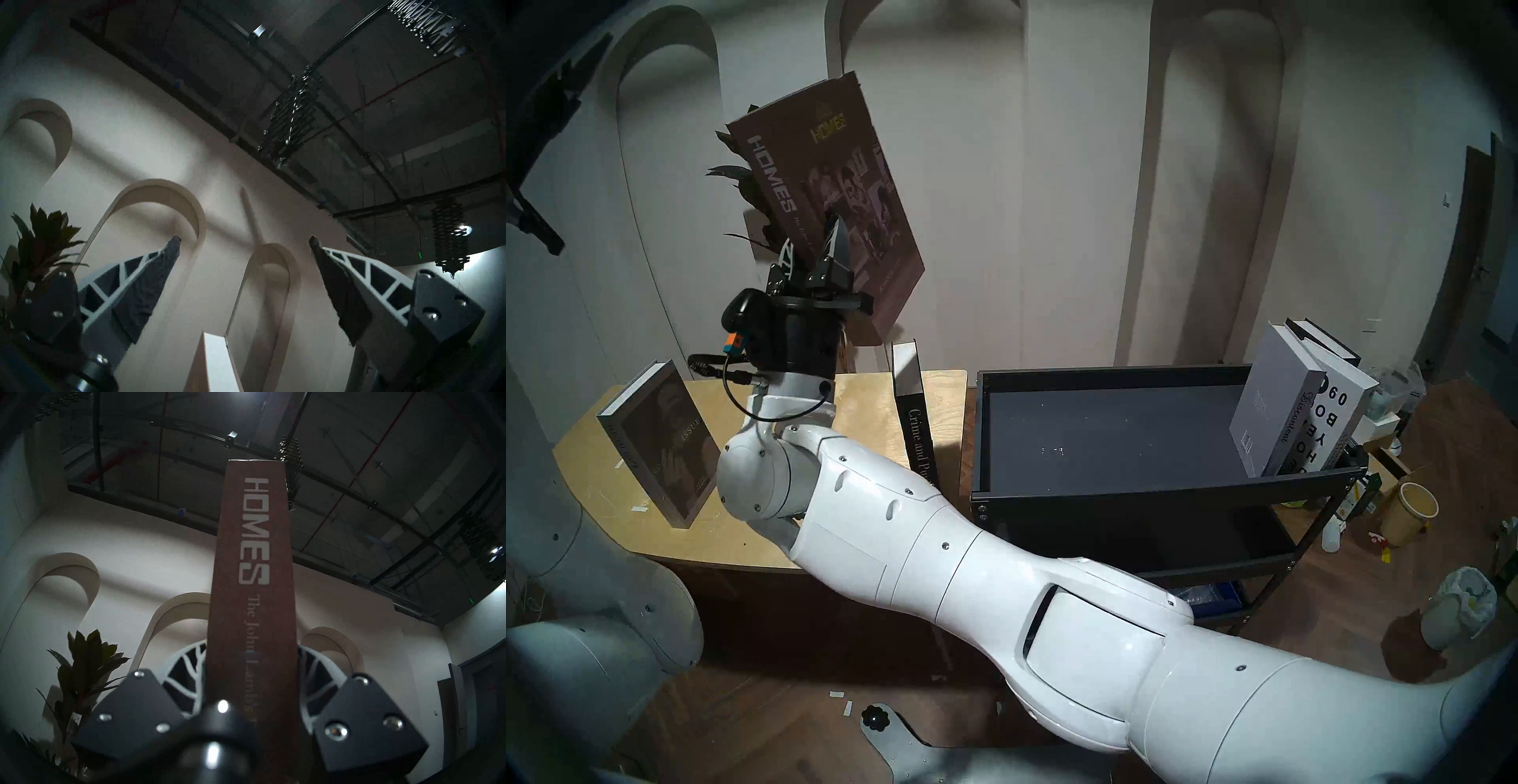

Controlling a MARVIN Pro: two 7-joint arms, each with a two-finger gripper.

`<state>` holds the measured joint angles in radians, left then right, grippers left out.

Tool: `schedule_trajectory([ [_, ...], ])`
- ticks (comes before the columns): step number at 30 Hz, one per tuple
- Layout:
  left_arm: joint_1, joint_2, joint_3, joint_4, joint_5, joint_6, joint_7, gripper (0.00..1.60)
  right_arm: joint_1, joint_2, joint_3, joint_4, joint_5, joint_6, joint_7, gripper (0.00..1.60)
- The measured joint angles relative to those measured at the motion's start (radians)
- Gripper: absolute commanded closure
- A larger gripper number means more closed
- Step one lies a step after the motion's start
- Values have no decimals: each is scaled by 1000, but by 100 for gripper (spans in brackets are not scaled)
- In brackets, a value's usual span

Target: Move the books from the display table onto the shelf, standing them upright with spines facing out and tallest at one end

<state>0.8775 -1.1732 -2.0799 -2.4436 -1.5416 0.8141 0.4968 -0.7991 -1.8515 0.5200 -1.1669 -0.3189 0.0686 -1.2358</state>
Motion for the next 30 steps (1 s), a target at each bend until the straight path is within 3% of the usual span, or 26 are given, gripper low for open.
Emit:
schedule_trajectory([
  [4,-48,54,-66,0,-3,8,-24,0,9,24,45,-48,1,-10,-24,160],
  [14,-86,146,-166,66,20,81,-64,0,16,66,130,-185,16,-33,-71,160],
  [22,-69,188,-195,109,40,140,-90,0,-6,119,198,-287,57,-38,-98,160],
  [30,-22,203,-207,147,58,148,-109,0,-46,187,264,-352,94,-38,-121,160],
])
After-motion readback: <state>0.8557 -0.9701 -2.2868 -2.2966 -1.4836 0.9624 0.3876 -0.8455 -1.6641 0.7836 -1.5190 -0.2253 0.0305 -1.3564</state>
